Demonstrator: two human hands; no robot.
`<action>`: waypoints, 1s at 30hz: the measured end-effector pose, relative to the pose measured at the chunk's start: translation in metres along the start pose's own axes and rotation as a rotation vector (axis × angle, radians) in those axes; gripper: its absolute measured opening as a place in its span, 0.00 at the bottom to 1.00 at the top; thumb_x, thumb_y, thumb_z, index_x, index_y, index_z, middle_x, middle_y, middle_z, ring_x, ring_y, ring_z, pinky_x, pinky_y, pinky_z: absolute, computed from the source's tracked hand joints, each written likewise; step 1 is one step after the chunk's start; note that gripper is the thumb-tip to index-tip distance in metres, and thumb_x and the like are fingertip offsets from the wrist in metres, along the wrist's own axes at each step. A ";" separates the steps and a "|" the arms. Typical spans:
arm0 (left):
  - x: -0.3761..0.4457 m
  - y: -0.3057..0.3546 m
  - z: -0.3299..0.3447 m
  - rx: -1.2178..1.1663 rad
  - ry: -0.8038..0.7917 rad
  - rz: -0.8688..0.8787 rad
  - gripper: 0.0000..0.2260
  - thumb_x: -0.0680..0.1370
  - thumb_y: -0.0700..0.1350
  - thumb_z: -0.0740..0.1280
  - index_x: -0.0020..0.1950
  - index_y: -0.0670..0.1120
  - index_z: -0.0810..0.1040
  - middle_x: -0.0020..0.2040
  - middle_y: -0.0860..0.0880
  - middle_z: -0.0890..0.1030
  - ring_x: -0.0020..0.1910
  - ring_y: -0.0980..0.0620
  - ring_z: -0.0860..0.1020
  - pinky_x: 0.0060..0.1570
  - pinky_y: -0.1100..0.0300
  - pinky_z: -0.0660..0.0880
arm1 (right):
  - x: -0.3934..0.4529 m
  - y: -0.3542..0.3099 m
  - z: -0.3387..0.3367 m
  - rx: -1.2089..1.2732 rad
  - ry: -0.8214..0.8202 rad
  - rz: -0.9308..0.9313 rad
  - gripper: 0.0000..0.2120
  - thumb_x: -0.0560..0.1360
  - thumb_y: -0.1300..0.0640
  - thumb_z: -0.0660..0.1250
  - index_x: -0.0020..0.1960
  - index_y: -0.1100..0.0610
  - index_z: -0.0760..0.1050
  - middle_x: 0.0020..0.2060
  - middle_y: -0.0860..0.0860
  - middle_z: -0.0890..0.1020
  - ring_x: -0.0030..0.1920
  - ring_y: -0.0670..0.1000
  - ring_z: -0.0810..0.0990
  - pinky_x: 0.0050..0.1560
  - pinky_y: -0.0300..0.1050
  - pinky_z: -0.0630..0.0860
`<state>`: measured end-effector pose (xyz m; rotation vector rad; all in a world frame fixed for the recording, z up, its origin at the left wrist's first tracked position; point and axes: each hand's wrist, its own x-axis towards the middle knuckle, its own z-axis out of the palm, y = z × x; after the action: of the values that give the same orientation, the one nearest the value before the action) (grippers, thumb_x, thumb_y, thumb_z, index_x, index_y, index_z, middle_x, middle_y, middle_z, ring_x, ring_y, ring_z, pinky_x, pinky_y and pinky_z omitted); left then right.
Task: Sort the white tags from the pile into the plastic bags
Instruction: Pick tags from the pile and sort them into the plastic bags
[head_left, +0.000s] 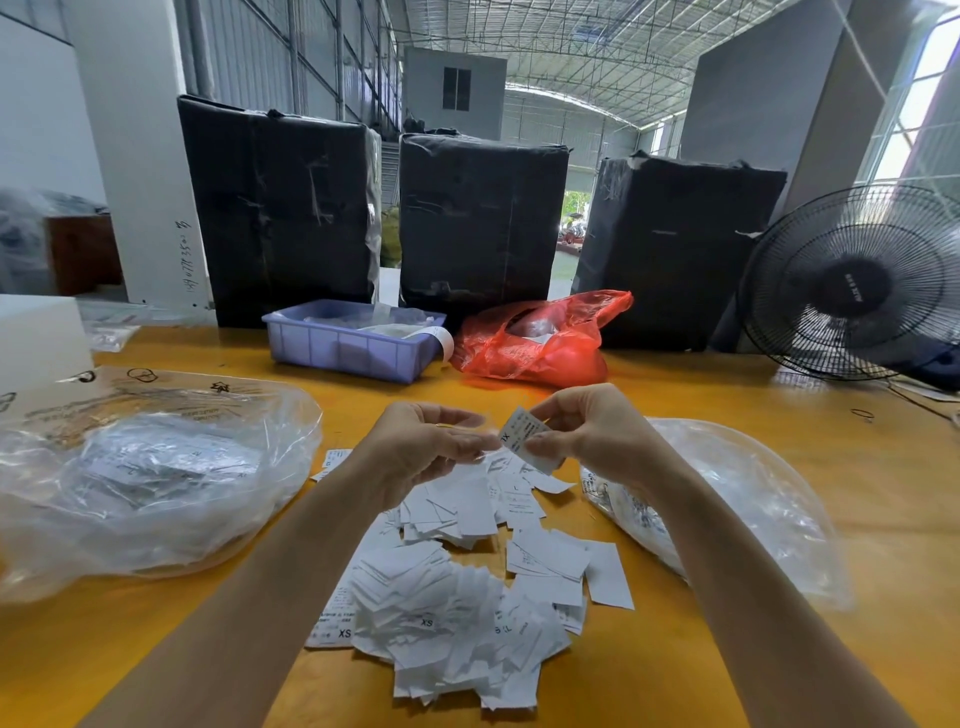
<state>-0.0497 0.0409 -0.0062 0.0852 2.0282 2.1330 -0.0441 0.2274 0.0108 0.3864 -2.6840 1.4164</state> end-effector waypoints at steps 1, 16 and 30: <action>0.000 0.000 0.000 0.002 -0.002 -0.002 0.24 0.53 0.38 0.75 0.48 0.42 0.80 0.41 0.44 0.85 0.34 0.55 0.82 0.32 0.68 0.74 | 0.000 0.000 0.000 0.003 0.002 0.000 0.09 0.70 0.65 0.73 0.50 0.59 0.79 0.41 0.50 0.82 0.43 0.46 0.83 0.40 0.36 0.80; 0.002 -0.002 -0.002 0.048 0.009 0.007 0.14 0.65 0.36 0.76 0.48 0.42 0.80 0.40 0.45 0.85 0.32 0.57 0.82 0.26 0.69 0.73 | 0.001 0.001 0.000 -0.037 -0.026 0.022 0.08 0.70 0.63 0.73 0.48 0.56 0.80 0.39 0.47 0.83 0.40 0.45 0.83 0.39 0.36 0.81; 0.002 -0.006 0.006 0.017 0.066 0.066 0.19 0.58 0.39 0.77 0.47 0.41 0.80 0.37 0.45 0.84 0.29 0.57 0.81 0.27 0.69 0.74 | -0.002 -0.002 -0.004 0.035 0.093 -0.040 0.05 0.72 0.60 0.72 0.47 0.59 0.81 0.41 0.51 0.82 0.41 0.46 0.81 0.34 0.32 0.74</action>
<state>-0.0496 0.0469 -0.0119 0.0873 2.1089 2.1855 -0.0420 0.2293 0.0146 0.3652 -2.5676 1.4348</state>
